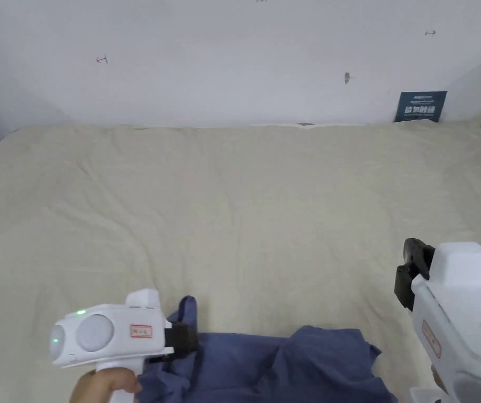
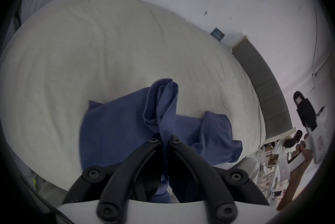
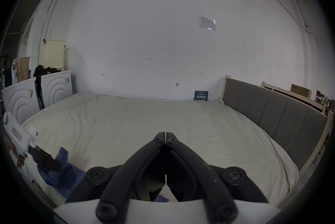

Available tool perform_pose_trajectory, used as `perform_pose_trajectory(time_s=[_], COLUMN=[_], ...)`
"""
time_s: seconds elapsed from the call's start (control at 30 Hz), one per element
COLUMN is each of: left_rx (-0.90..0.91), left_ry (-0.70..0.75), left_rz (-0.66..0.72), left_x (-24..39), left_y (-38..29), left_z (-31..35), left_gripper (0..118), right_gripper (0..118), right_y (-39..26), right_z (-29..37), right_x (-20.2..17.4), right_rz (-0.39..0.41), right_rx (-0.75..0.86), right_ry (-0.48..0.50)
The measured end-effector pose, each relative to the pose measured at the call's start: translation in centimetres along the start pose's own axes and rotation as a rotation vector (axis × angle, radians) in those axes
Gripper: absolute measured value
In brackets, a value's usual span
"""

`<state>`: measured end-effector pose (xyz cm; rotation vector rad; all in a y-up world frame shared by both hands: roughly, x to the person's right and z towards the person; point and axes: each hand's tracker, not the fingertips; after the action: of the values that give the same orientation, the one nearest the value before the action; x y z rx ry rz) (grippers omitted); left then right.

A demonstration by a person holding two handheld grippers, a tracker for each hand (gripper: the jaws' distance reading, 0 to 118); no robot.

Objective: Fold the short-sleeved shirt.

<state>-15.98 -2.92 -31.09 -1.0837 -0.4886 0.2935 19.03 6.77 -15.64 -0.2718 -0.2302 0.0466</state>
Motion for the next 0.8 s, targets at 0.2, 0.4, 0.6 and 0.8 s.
perform_pose_trajectory(time_s=[0.2,0.4,0.6,0.8], left_rx=[-0.092,-0.096,0.03,0.275], left_ry=[0.047,0.023,0.031,0.16], left_rz=[-0.023,-0.008,-0.077,-0.175], left_x=[2.3,3.3,4.3,3.6], left_y=[-1.7,-2.7,-2.2,-2.3], left_z=[-6.2,-7.2,-2.8,2.3], left_gripper=[10,118,114,99], right_gripper=[1,1,1,1], right_y=[-0.6,-1.0,-1.0,-0.6], right_z=[0.2,0.1,0.2,0.4], right_x=[1.6,2.9,3.0,2.8], right_rz=[-0.012,-0.016,-0.025,-0.026], right_rx=[-0.005,-0.012,-0.009,0.007], right_ry=[-0.031,-0.05,-0.052,-0.039])
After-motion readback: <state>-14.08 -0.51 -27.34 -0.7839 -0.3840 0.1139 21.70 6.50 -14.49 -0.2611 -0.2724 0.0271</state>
